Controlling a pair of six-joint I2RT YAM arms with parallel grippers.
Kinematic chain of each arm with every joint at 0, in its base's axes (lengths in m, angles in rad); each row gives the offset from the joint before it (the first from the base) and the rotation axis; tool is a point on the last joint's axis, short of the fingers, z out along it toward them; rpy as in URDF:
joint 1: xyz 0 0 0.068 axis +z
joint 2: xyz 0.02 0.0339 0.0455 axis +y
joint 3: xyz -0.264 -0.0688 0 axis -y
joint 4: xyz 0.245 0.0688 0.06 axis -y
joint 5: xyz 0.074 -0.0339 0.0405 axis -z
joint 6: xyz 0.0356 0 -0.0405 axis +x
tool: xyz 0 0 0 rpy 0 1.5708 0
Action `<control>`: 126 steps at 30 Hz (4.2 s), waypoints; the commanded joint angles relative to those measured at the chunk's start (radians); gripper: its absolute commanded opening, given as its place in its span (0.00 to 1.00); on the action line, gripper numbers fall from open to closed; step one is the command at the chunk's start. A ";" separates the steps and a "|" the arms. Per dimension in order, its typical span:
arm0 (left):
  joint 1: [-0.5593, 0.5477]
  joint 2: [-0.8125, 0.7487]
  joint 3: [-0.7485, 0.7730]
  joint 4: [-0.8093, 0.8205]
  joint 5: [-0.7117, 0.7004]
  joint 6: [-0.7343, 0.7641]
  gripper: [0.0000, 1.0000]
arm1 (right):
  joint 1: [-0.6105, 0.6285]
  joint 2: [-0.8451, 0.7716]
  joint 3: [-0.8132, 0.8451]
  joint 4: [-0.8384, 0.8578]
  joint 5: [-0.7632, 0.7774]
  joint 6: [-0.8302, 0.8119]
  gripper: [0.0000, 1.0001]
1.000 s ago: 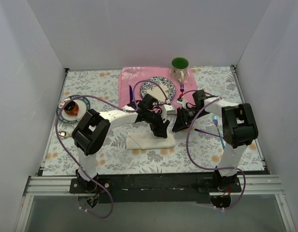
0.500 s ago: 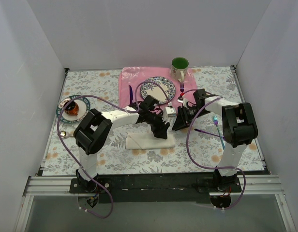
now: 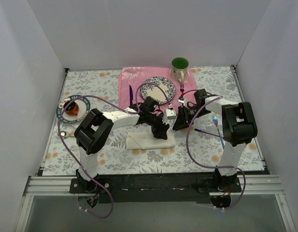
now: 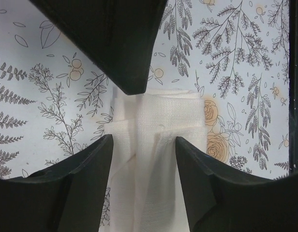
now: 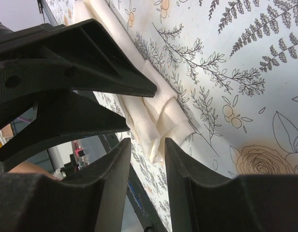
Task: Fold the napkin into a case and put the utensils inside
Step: Stuff the top corner of the smaller-rectangle-folded napkin at the center of the board.
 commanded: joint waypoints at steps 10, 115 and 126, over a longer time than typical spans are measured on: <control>-0.013 -0.083 -0.004 0.011 0.064 0.071 0.46 | -0.011 0.012 0.045 -0.020 -0.037 -0.011 0.42; -0.220 -0.392 -0.488 0.368 -0.364 0.044 0.00 | 0.349 0.043 0.152 -0.069 0.484 -0.090 0.38; -0.220 -0.403 -0.498 0.364 -0.350 0.052 0.00 | 0.383 -0.037 0.189 -0.090 0.490 -0.076 0.33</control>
